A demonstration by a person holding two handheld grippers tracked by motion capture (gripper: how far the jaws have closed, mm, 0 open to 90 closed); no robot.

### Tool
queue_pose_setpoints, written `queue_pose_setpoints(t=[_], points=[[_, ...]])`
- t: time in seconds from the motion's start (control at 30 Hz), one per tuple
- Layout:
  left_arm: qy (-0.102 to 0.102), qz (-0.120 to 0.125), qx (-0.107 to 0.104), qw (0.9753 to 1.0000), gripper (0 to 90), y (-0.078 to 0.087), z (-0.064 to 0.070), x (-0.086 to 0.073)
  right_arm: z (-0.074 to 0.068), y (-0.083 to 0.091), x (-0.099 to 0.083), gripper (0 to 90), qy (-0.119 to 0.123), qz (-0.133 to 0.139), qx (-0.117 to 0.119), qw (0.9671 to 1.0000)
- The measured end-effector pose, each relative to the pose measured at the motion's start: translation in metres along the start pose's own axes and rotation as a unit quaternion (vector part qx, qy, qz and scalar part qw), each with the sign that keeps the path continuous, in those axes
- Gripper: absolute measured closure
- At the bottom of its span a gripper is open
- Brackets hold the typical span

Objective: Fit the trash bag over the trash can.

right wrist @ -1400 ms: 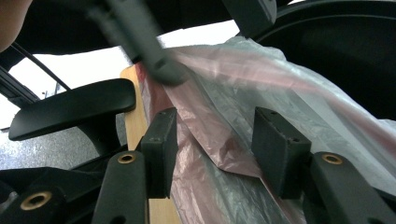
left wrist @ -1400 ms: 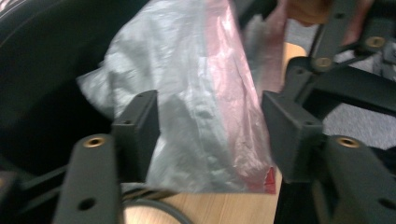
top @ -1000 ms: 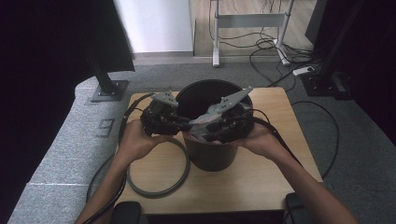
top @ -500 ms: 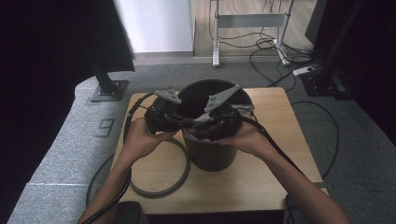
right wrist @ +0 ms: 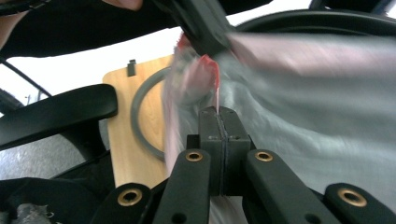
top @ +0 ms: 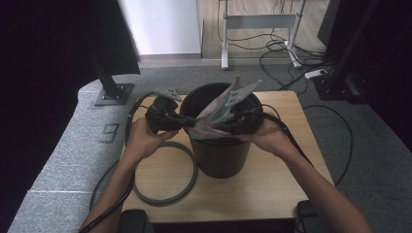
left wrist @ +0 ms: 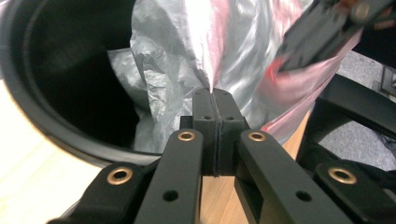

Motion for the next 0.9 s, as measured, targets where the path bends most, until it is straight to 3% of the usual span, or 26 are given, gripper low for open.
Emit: queue_pose_setpoints(t=[0.3,0.5,0.73,0.83,0.9], points=[[0.023,0.008,0.03,0.9992,89.2,0.006,-0.028,0.001,0.036,0.036,-0.034,88.2,-0.048,0.012,-0.043,0.9979],[0.036,0.008,0.056,0.9977,89.1,0.009,-0.047,0.001,0.058,0.061,-0.06,88.1,-0.081,0.024,-0.072,0.9938],[0.056,0.012,0.077,0.9954,89.0,0.016,-0.068,0.0,0.079,0.089,-0.088,88.1,-0.118,0.036,-0.105,0.9868],[0.06,0.011,0.068,0.9959,88.9,0.017,-0.073,-0.002,0.086,0.097,-0.099,88.2,-0.132,0.04,-0.113,0.984],[0.057,0.006,0.073,0.9957,88.8,0.015,-0.073,-0.002,0.087,0.098,-0.103,88.2,-0.135,0.041,-0.109,0.984]])
Point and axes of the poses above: each handheld gripper's, and its own axes: y roughly backward along the jaws, x roughly out of its top, z roughly to its right, the point moved 5 cm from there along -y, roughly forward along the jaws, and after that the axes turned 9 degrees about y, right-handed, at the moved point
